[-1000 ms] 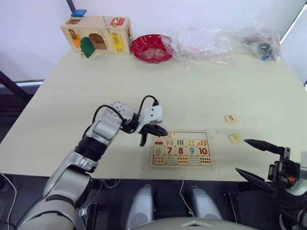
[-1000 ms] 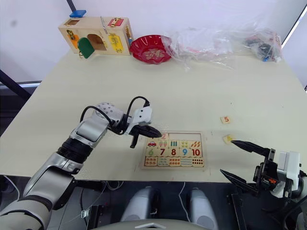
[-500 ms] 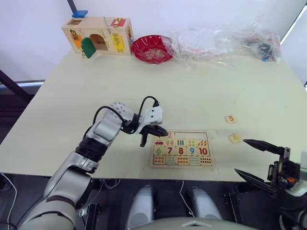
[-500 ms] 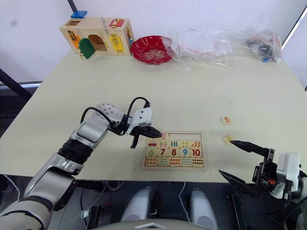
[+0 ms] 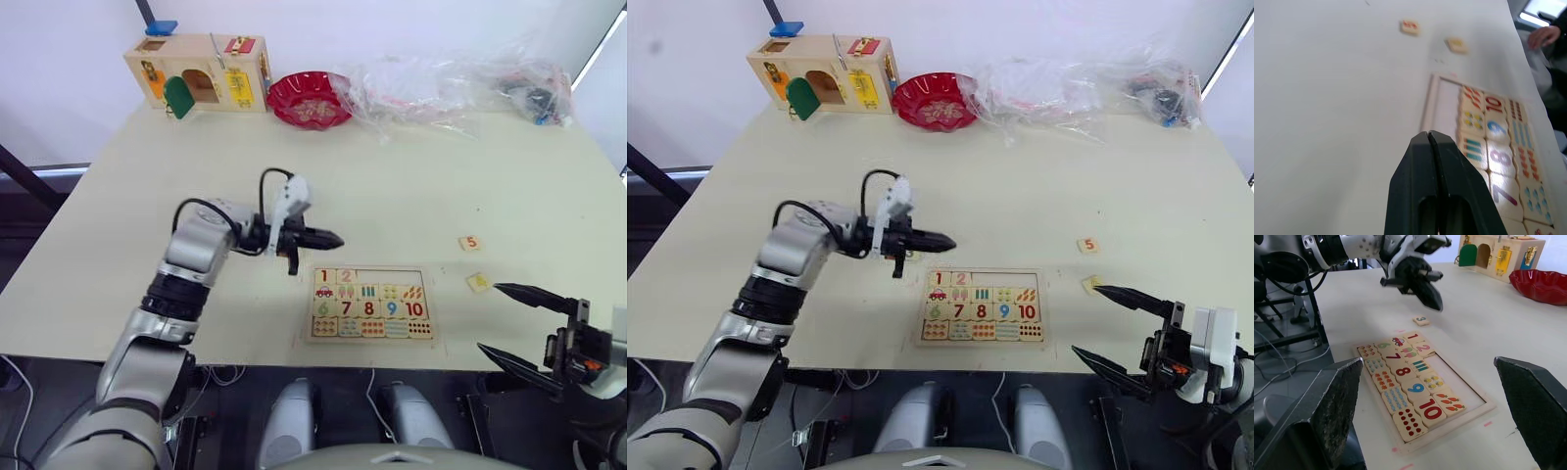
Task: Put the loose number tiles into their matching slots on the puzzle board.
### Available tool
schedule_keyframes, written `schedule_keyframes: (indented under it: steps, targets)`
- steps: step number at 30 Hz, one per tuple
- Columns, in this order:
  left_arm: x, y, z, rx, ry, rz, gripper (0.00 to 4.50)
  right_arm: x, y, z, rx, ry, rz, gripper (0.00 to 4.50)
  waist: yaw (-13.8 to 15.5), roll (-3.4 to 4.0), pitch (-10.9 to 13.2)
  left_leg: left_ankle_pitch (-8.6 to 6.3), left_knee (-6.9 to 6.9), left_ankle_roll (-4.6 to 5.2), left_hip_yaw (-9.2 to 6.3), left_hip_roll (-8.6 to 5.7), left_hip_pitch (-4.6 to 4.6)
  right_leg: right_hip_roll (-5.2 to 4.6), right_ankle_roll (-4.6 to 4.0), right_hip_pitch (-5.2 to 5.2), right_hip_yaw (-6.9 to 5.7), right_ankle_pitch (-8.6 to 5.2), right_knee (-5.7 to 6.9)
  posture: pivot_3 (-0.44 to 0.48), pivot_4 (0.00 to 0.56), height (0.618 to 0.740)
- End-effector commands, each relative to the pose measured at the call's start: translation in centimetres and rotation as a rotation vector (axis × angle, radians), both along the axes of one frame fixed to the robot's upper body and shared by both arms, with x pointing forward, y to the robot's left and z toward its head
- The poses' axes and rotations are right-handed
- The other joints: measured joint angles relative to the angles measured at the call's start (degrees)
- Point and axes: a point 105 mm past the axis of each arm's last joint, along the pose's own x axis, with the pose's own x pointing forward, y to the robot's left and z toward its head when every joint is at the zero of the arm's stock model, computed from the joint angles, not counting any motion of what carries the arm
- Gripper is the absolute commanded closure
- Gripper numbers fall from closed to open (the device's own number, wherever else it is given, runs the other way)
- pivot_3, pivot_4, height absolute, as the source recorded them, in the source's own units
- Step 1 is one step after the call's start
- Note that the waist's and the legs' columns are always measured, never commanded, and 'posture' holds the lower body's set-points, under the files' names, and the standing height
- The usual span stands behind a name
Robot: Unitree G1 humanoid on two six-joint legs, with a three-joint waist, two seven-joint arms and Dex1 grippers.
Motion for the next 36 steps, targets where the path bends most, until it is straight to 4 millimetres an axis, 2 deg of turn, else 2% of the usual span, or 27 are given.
schedule_keyframes:
  steps: [1, 3, 6, 10, 12, 15, 18, 21, 24, 27, 30, 32, 35, 36]
  targets:
    - [0.1, 2.0, 2.2, -0.055, -0.067, 0.098, 4.46, 0.3, -0.3, 0.9, 0.036, -0.006, -0.039, 0.00, -0.3, 0.01, 0.0, 0.00, -0.01, 0.00, -0.03, 0.00, 0.00, 0.00, 0.00, 0.00, 0.00, 0.00, 0.00, 0.000, 0.150, 0.740]
    - [0.0, 2.8, 2.2, -0.061, -0.085, 0.155, 4.46, 0.6, -0.4, 0.9, 0.049, 0.015, -0.063, 0.00, -0.5, 0.01, 0.0, 0.00, -0.05, 0.00, -0.06, 0.00, 0.04, -0.03, -0.03, 0.02, 0.00, 0.02, 0.00, 0.000, 0.150, 0.740]
    - [0.4, 4.4, 2.7, -0.153, -0.166, 0.325, 4.46, 2.4, -0.6, 1.0, 0.068, 0.013, -0.187, 0.00, -0.7, 0.01, 0.0, 0.00, -0.06, 0.00, -0.05, 0.06, 0.04, -0.11, -0.15, 0.02, 0.00, 0.09, 0.00, 0.000, 0.150, 0.740]
    - [0.0, 6.8, 2.2, -0.238, -0.231, 0.567, 4.46, 4.9, -0.6, 1.3, 0.078, -0.009, -0.322, 0.00, -1.0, -0.03, 0.0, 0.00, -0.07, 0.00, -0.04, 0.13, 0.02, -0.20, -0.18, 0.00, -0.03, 0.12, 0.01, 0.000, 0.150, 0.740]
    - [-0.4, 7.4, 1.9, -0.254, -0.240, 0.637, 4.46, 5.7, -0.4, 1.5, 0.090, -0.013, -0.348, 0.00, -0.9, -0.06, 0.0, 0.00, -0.08, 0.00, -0.05, 0.12, 0.01, -0.20, -0.19, -0.01, -0.06, 0.13, 0.00, 0.000, 0.150, 0.740]
    - [-2.0, 8.7, 1.0, -0.276, -0.247, 0.739, 4.46, 6.8, 0.4, 2.2, 0.123, -0.012, -0.300, 0.00, -1.1, -0.09, 0.0, 0.00, -0.10, 0.00, 0.01, 0.10, 0.04, -0.24, -0.19, -0.01, -0.02, 0.14, -0.01, 0.000, 0.150, 0.740]
    - [-4.1, 9.1, 0.3, -0.291, -0.252, 0.764, 4.46, 7.2, 0.2, 2.4, 0.127, -0.004, -0.238, 0.00, -1.1, -0.18, 0.0, 0.00, -0.12, 0.00, 0.03, 0.10, 0.05, -0.28, -0.19, 0.01, -0.01, 0.14, -0.04, 0.000, 0.150, 0.740]
    - [-5.5, 9.3, -0.4, -0.270, -0.271, 0.782, 4.46, 7.4, -0.6, 1.7, 0.068, 0.015, -0.230, 0.00, -0.7, -0.22, 0.0, 0.00, -0.16, 0.00, 0.01, 0.08, 0.05, -0.32, -0.19, 0.01, -0.06, 0.13, -0.07, 0.000, 0.150, 0.740]
    - [-6.8, 9.2, -1.4, -0.241, -0.263, 0.788, 4.46, 7.1, -1.8, 1.0, 0.037, 0.046, -0.227, 0.00, -0.7, -0.27, -0.1, 0.00, -0.16, 0.01, 0.02, 0.05, 0.06, -0.35, -0.19, 0.02, -0.08, 0.13, -0.07, 0.000, 0.150, 0.740]
    - [-8.6, 10.1, -2.3, -0.243, -0.226, 0.803, 4.46, 6.2, -3.4, 0.1, 0.032, 0.100, -0.257, 0.00, -0.9, -0.27, -0.1, -0.01, -0.21, 0.01, 0.03, 0.07, 0.07, -0.38, -0.20, 0.02, -0.04, 0.13, -0.09, 0.000, 0.150, 0.740]
    - [-9.8, 10.5, -2.8, -0.251, -0.198, 0.800, 3.62, 5.3, -4.2, -0.6, 0.012, 0.136, -0.261, 0.00, -1.0, -0.27, -0.1, -0.01, -0.30, 0.01, 0.04, 0.08, 0.08, -0.39, -0.21, -0.03, -0.04, 0.12, -0.12, 0.000, 0.150, 0.740]
    - [-10.9, 10.8, -3.4, -0.259, -0.165, 0.787, 2.64, 4.6, -5.1, -1.3, -0.001, 0.174, -0.288, 0.00, -1.1, -0.27, -0.1, -0.01, -0.31, 0.00, 0.04, 0.11, 0.10, -0.38, -0.21, -0.05, -0.04, 0.11, -0.12, 0.000, 0.150, 0.740]
    - [-12.3, 11.8, -4.4, -0.238, -0.132, 0.792, 0.94, 3.5, -5.9, -1.8, 0.008, 0.210, -0.309, 0.00, -1.1, -0.27, -0.1, -0.02, -0.32, -0.02, 0.08, 0.13, 0.11, -0.47, -0.15, -0.07, -0.03, 0.07, -0.15, 0.000, 0.150, 0.740]
    - [-12.6, 11.8, -4.6, -0.230, -0.127, 0.789, 0.65, 3.2, -6.1, -2.0, 0.000, 0.217, -0.310, 0.00, -1.1, -0.27, -0.1, -0.03, -0.32, -0.03, 0.07, 0.14, 0.11, -0.49, -0.12, -0.08, -0.03, 0.05, -0.17, 0.000, 0.150, 0.740]
